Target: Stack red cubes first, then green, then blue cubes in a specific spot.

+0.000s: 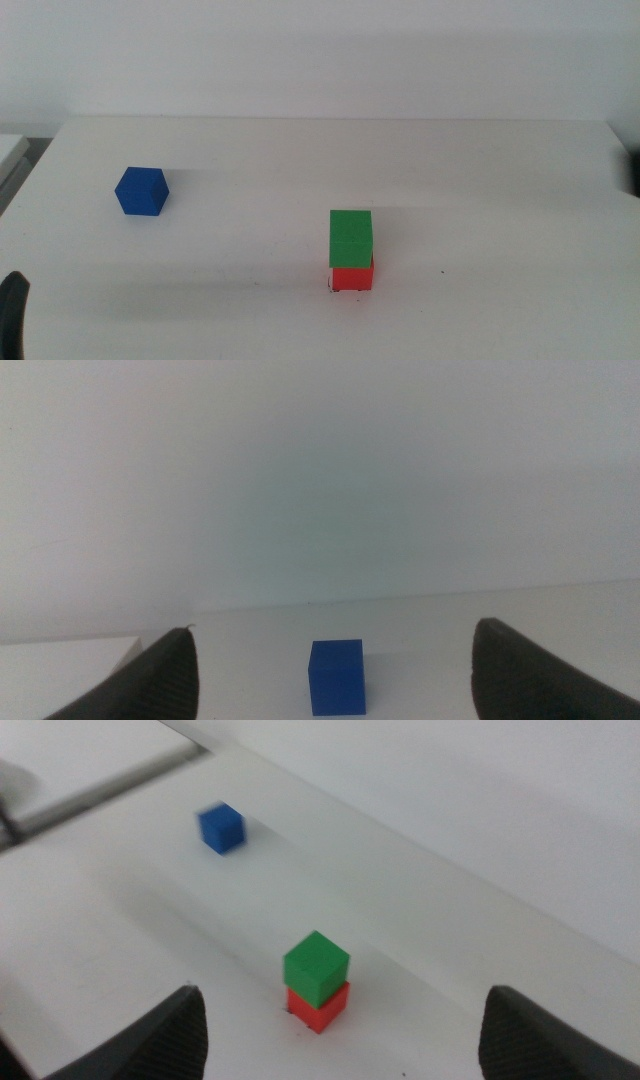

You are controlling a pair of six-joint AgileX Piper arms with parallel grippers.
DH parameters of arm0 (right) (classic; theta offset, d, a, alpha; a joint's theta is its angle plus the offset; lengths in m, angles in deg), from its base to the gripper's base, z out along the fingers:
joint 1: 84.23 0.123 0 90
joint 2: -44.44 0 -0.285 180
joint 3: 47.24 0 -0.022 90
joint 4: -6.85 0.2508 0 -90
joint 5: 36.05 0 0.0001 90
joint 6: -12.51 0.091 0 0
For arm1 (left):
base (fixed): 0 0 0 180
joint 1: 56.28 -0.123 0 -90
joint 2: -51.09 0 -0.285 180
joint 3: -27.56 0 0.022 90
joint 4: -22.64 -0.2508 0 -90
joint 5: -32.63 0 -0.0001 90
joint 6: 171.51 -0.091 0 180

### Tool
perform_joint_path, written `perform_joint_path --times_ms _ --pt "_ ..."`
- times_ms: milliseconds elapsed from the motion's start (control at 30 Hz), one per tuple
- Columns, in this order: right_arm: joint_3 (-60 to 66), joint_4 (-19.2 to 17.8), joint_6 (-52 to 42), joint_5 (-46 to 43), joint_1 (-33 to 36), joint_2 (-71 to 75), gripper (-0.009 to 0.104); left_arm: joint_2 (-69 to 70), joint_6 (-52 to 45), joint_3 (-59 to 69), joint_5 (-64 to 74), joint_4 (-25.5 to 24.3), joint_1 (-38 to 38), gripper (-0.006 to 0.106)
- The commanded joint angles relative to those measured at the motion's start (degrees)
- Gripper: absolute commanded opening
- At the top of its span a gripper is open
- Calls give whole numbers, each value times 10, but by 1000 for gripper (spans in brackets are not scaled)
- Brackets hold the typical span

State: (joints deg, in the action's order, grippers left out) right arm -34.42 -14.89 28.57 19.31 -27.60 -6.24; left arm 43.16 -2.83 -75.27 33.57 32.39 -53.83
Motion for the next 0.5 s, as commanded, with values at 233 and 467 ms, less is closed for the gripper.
perform_joint_path --times_ms 233,467 --pt "21 90 -106 8 -3 82 83 1 2 0 -6 2 3 92" --pt "21 93 -112 8 -3 73 83 1 2 0 -6 2 3 92"
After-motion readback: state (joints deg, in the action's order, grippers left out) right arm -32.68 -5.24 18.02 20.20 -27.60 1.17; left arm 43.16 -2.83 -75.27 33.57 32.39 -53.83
